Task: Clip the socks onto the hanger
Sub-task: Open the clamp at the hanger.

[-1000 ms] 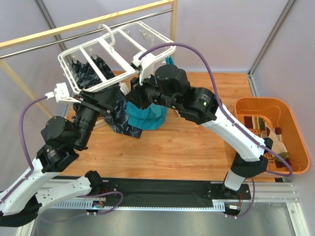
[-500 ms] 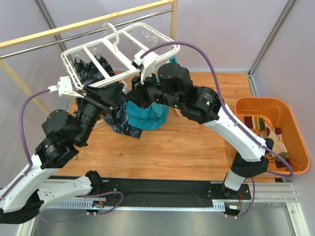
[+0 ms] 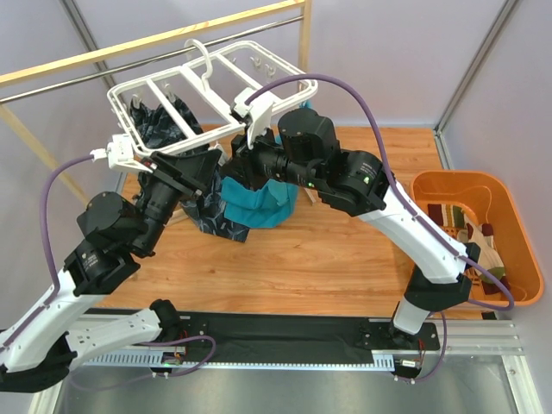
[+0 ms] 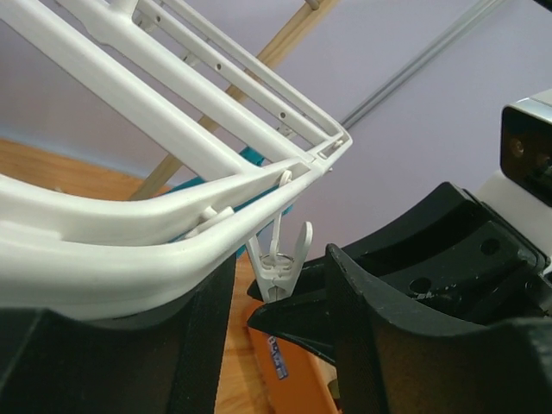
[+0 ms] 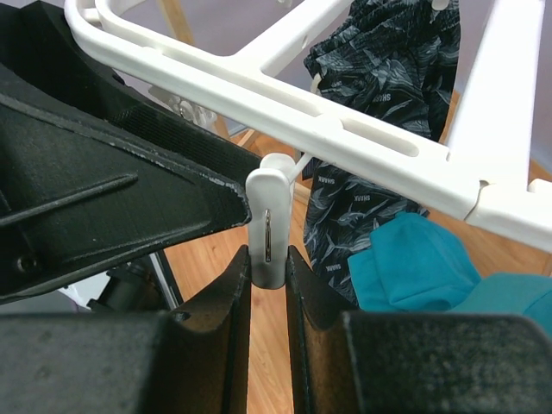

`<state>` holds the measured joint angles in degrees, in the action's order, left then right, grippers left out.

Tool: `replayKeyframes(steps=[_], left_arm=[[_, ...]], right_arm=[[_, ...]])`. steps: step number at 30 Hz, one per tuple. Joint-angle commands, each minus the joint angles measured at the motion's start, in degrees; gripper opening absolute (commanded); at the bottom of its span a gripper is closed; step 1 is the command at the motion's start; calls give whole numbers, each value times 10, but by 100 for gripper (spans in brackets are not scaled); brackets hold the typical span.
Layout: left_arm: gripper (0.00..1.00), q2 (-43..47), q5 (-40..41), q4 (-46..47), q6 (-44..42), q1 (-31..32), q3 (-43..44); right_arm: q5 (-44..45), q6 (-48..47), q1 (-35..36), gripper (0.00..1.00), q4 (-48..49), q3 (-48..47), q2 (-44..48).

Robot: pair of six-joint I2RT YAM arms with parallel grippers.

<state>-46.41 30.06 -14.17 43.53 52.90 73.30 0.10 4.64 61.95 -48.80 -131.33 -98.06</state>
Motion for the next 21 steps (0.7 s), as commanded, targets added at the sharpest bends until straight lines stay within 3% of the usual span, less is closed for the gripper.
replayKeyframes(steps=[1,8,12,21], left_arm=[[54,20,-13,49,-34,2,-36],[74,66,-29,84,-73,2,-88],[76,49,-54,87,-83,3,-69],[75,-1,-29,31,-48,2,-14]], right_arm=[[-32,-13,6,0,-35,-26,2],[-30,-16,4,0,-50,-33,-4],[-40,-13,4,0,-53,-44,-11],[-62,-19,4,0,-66,-51,-11]])
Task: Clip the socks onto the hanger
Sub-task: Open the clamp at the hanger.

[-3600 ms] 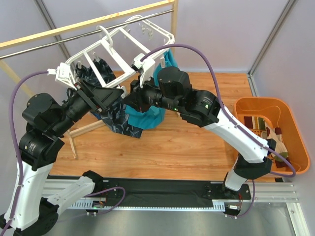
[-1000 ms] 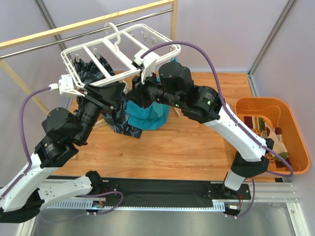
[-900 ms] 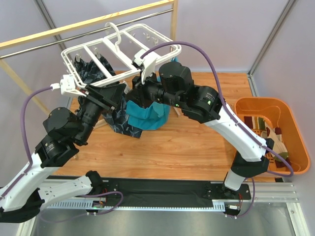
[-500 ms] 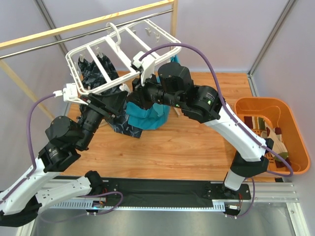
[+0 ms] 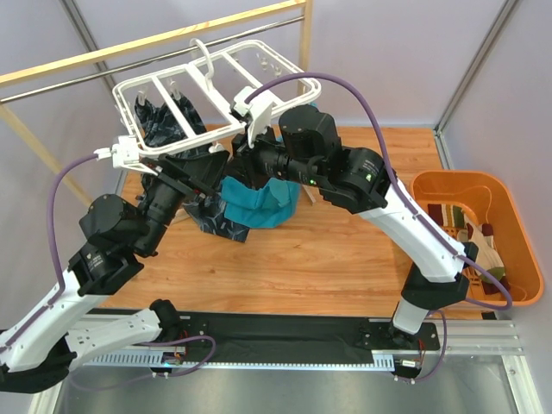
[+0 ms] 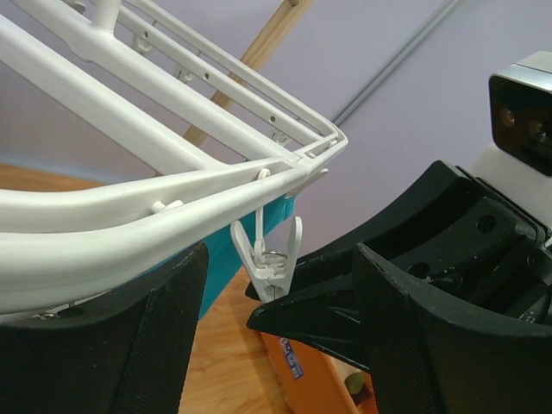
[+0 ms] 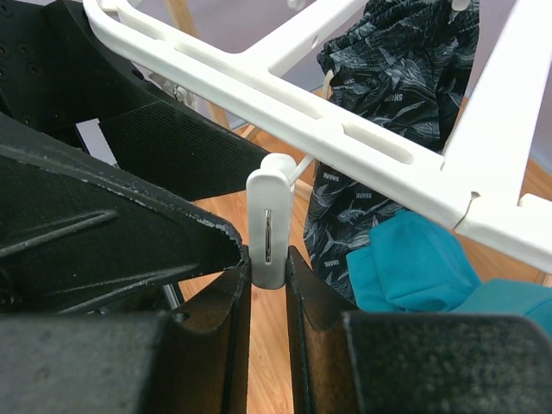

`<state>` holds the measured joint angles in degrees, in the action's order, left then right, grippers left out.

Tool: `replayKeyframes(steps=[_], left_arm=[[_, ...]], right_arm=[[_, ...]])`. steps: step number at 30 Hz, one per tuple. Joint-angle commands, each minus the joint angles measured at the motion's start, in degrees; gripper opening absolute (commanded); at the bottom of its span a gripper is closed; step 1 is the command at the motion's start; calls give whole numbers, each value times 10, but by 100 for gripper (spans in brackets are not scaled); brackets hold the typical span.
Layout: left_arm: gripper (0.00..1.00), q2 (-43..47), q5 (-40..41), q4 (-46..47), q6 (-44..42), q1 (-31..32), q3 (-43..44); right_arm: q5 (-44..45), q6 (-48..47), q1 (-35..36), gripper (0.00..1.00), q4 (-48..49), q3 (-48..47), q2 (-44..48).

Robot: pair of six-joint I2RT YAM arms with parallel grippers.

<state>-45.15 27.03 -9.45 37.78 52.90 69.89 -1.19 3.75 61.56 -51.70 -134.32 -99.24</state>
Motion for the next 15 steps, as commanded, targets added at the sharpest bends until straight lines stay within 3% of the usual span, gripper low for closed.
replayKeyframes(steps=[1,6,15], left_arm=[[75,-13,2,-10,14,2,18],[70,-35,26,-94,73,2,67],[63,-47,49,-139,102,2,97]], right_arm=[[-52,-15,8,0,-38,-22,-1],[-44,-21,9,0,-33,-11,5],[-36,-35,8,0,-55,-38,-7]])
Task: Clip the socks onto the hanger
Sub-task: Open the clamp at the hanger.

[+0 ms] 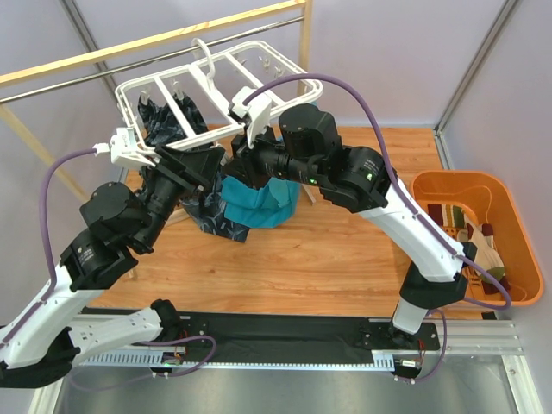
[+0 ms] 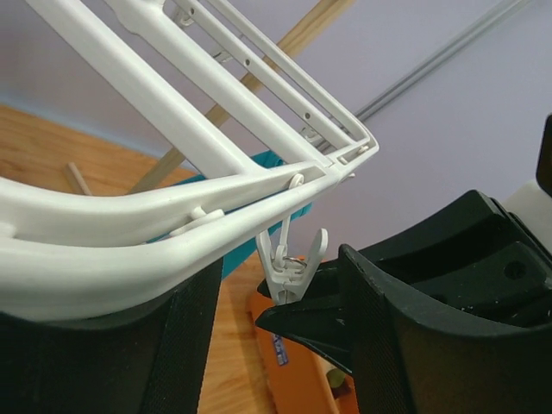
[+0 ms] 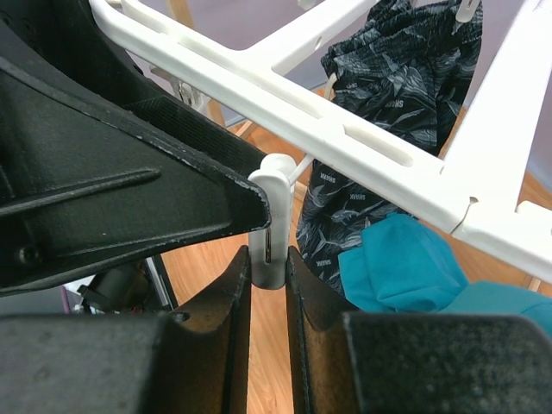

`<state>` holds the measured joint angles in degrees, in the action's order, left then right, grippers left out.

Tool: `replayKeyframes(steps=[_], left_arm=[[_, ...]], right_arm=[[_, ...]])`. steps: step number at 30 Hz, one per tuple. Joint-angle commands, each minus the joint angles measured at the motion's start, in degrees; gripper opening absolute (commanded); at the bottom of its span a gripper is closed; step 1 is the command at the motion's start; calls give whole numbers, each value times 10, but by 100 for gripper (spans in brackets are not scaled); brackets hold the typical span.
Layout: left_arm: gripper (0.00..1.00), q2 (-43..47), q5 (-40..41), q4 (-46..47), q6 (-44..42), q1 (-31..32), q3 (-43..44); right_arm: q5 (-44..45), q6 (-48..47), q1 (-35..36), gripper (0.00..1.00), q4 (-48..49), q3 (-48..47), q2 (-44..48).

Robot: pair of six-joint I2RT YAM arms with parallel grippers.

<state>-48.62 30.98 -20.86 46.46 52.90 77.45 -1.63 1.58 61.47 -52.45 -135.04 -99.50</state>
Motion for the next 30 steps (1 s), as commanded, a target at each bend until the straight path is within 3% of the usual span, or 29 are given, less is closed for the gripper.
replayKeyframes(steps=[1,6,17,30], left_arm=[[63,-13,8,-25,13,2,21],[63,-11,7,-2,-12,2,8],[50,-7,-14,8,-21,2,2],[49,-2,-32,14,-22,2,3]], right_arm=[[-32,-14,11,0,-49,-34,-7],[-48,-29,11,0,-51,-37,-10],[-66,-40,12,0,-46,-33,-10],[-93,-44,12,0,-50,-36,-9]])
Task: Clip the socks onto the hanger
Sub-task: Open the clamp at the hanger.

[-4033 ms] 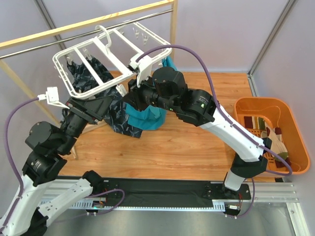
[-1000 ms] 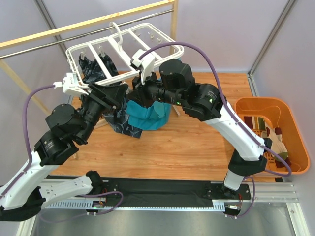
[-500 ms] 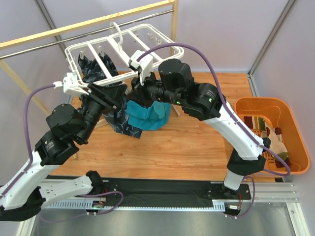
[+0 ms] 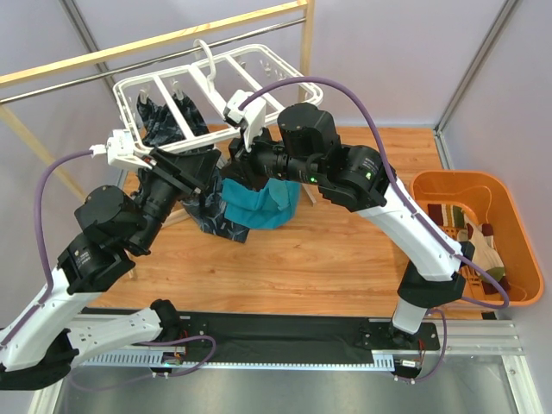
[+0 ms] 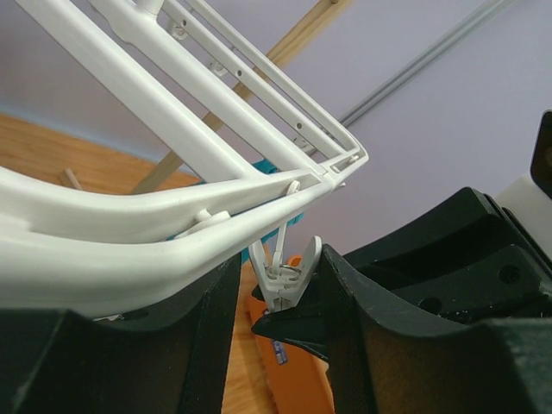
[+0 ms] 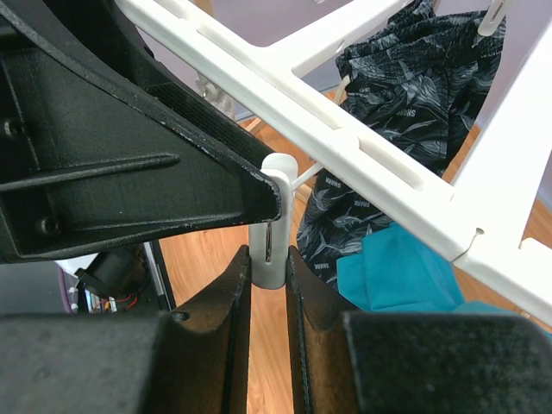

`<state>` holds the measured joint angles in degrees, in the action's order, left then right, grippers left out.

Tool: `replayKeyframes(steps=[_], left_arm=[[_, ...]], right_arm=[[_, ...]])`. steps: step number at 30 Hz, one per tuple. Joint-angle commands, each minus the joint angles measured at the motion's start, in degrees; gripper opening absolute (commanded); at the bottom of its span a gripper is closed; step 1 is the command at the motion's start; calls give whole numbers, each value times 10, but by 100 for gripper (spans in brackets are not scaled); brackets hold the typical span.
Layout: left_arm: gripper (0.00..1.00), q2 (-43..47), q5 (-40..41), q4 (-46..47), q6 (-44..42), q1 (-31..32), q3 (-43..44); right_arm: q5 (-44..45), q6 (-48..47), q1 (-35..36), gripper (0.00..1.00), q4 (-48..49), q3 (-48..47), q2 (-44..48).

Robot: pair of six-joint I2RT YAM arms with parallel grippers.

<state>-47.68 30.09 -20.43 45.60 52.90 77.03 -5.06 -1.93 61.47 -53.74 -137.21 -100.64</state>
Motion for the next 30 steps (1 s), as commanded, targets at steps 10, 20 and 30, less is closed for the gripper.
replayKeyframes(steps=[10,20,30], left_arm=[[34,-12,-49,32,-22,2,3],[0,-16,-37,22,-10,2,4],[0,-13,-15,-9,17,2,11]], right_arm=[[-69,-11,12,0,-42,-17,6],[-48,-14,12,14,-32,-12,7],[-18,-9,11,56,1,13,19]])
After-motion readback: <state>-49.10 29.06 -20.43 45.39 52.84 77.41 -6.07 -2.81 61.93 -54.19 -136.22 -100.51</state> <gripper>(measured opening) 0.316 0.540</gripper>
